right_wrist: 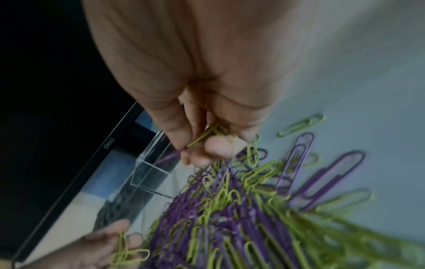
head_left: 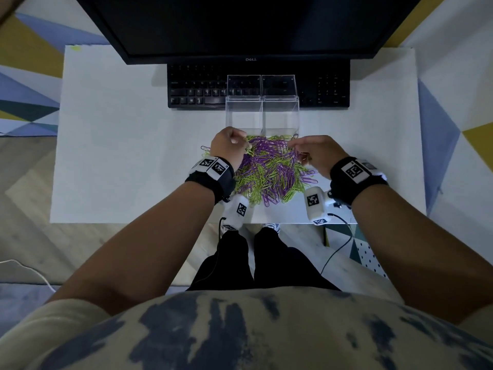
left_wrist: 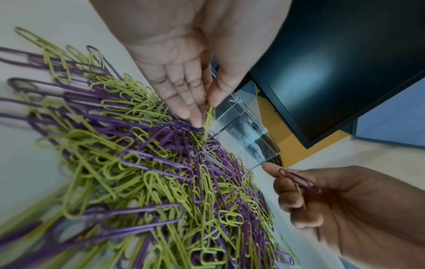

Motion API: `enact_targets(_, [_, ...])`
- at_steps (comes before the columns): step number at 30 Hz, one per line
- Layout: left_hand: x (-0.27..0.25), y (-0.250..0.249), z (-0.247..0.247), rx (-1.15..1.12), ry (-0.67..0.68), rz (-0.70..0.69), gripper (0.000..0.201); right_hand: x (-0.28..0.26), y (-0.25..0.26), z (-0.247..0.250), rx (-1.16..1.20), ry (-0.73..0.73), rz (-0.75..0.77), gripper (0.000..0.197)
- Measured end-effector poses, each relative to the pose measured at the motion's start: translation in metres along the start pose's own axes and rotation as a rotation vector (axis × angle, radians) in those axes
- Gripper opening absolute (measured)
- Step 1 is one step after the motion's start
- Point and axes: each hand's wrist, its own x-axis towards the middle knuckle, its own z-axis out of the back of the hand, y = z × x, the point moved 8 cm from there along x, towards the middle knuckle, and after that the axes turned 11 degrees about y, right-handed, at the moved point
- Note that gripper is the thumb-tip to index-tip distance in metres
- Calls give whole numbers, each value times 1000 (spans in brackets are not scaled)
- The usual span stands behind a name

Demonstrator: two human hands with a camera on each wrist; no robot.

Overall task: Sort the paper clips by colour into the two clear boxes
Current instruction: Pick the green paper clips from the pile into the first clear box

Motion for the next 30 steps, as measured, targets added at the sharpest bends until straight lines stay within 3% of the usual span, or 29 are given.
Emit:
enact_targets(4, [-1,9,-6,-219,85,52,26,2,1,-21,385,78,-27,24])
enact_targets(7, [-5,13,-7,-352,84,121,29,7,7,-37,403,96,-35,21])
enact_targets(10, [-2,24,-2,-371,44,184,26,13,21,-45,-73,34,32,21])
enact_targets(12, [0,26,3,-199,19,158,17,15,32,-52,-396,-55,138,14])
enact_targets(15, [-2,15,14,130,-41,40,13,16,38,-71,-574,-42,238,20])
enact_targets(19, [-3,3,17,374,-46,-60,9,20,35,-75,-729,-39,234,19])
enact_targets(23, [-5,3,8,515,24,-71,24,16,26,-60,-601,-47,129,15])
enact_targets(27, [-5,2,-2,643,73,-95,27,10,10,-49,158,66,-78,26])
enact_targets(30, [-7,3,-2,664,79,-105,19,5,9,-47,405,106,-77,29])
